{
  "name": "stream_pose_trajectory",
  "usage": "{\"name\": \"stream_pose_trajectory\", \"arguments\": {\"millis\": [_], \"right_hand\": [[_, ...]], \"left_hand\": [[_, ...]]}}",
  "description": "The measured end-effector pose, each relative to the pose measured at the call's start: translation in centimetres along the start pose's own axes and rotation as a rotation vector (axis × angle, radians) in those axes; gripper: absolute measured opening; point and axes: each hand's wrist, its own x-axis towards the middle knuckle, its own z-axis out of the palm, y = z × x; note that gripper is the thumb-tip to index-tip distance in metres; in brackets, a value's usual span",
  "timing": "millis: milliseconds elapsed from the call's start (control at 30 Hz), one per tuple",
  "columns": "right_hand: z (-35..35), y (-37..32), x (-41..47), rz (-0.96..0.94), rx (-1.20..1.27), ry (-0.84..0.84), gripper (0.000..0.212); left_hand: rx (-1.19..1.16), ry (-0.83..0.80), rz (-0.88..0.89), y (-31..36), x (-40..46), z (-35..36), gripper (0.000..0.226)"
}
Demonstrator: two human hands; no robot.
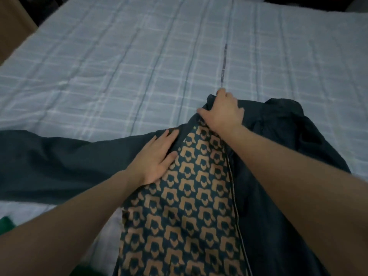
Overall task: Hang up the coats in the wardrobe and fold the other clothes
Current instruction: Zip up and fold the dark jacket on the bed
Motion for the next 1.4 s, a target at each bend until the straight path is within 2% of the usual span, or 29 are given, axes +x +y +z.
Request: {"name": "stream_pose_trajectory", "arguments": {"millis": [67, 133, 233, 300, 367, 400, 467, 500, 533, 600, 667, 767, 900, 967, 1033, 1100, 1133, 1200, 1267, 1333, 1400], "right_hand": [[0.6, -0.1, 2.7, 0.003, -0.002, -0.17, 0.038], [0.6, 0.2, 4.7, -0.018, 0.138, -0.194, 0.033], [0.7, 0.0, 6.8, 0.271, 0.717, -0.241, 0.035], [1.3, 0.1, 8.1, 0.426, 0.922, -0.235, 0.027], [2.0, -0.2, 8.5, 0.439, 0.836, -0.178, 0.03], [2.5, -0.2, 8.2, 0.422, 0.718, -0.018, 0.032], [2.6, -0.6, 5.7, 0.218, 0.618, 0.291, 0.031], [2.5, -0.6, 3.4, 0.062, 0.611, 0.425, 0.031], [2.0, -0.7, 0.6, -0.105, 0.563, 0.487, 0.031], [1.8, 0.7, -4.6, -0.418, 0.456, 0.443, 0.032], [1.8, 3.6, -9.5, -0.479, 0.341, 0.283, 0.037], [1.0, 10.9, -15.0, -0.252, 0.182, 0.126, 0.048], [-3.4, 21.2, -22.1, 0.062, 0.182, 0.062, 0.053], [-6.0, 24.8, -26.1, 0.187, 0.164, 0.126, 0.054], [-8.0, 27.4, -30.3, 0.3, 0.109, 0.26, 0.053], [-8.9, 30.3, -34.3, 0.519, 0.071, 0.327, 0.052], [-8.8, 31.9, -36.2, 0.68, 0.063, 0.268, 0.052], [-8.2, 34.3, -39.6, 0.951, 0.105, 0.0, 0.051], [-7.6, 35.6, -42.4, 1.024, 0.227, -0.2, 0.041], [-7.5, 36.6, -44.0, 1.016, 0.329, -0.162, 0.034], [-8.2, 37.3, -44.6, 1.02, 0.493, -0.123, 0.031]], "left_hand": [[0.108, -0.056, 0.033, -2.0, -0.4, 0.2, 0.058], [0.213, -0.028, 0.056, -3.8, -0.5, 0.0, 0.059], [0.256, 0.038, 0.014, -5.1, -0.8, 0.1, 0.061], [0.282, 0.043, -0.021, -5.1, -1.0, 0.6, 0.062], [0.339, 0.03, -0.07, -4.7, -0.9, 1.0, 0.066], [0.366, 0.035, -0.096, -4.2, -0.7, 1.0, 0.068], [0.381, 0.097, -0.134, -2.5, -0.4, 0.2, 0.07], [0.355, 0.161, -0.107, -1.3, -0.5, -0.2, 0.068], [0.318, 0.225, -0.035, 0.1, -0.7, -0.5, 0.063], [0.293, 0.252, 0.17, 3.2, -1.5, 0.3, 0.058], [0.349, 0.103, 0.303, 5.8, -2.5, 3.2, 0.059], [0.396, -0.147, 0.2, 6.9, -2.7, 7.7, 0.058], [0.389, -0.231, 0.067, 8.1, -1.7, 7.7, 0.067], [0.451, -0.335, 0.022, 9.7, -1.0, 6.6, 0.072], [0.561, -0.421, -0.05, 12.1, -0.3, 5.5, 0.07], [0.702, -0.404, -0.063, 15.6, -0.3, 5.1, 0.065], [0.753, -0.348, -0.005, 17.6, -1.0, 5.4, 0.058], [0.658, -0.224, 0.234, 21.9, -3.2, 7.0, 0.038], [0.419, -0.209, 0.507, 26.6, -6.5, 9.5, 0.027], [0.313, -0.246, 0.697, 31.0, -9.6, 12.4, 0.025], [0.251, -0.238, 0.806, 34.6, -11.8, 15.2, 0.021]]}}
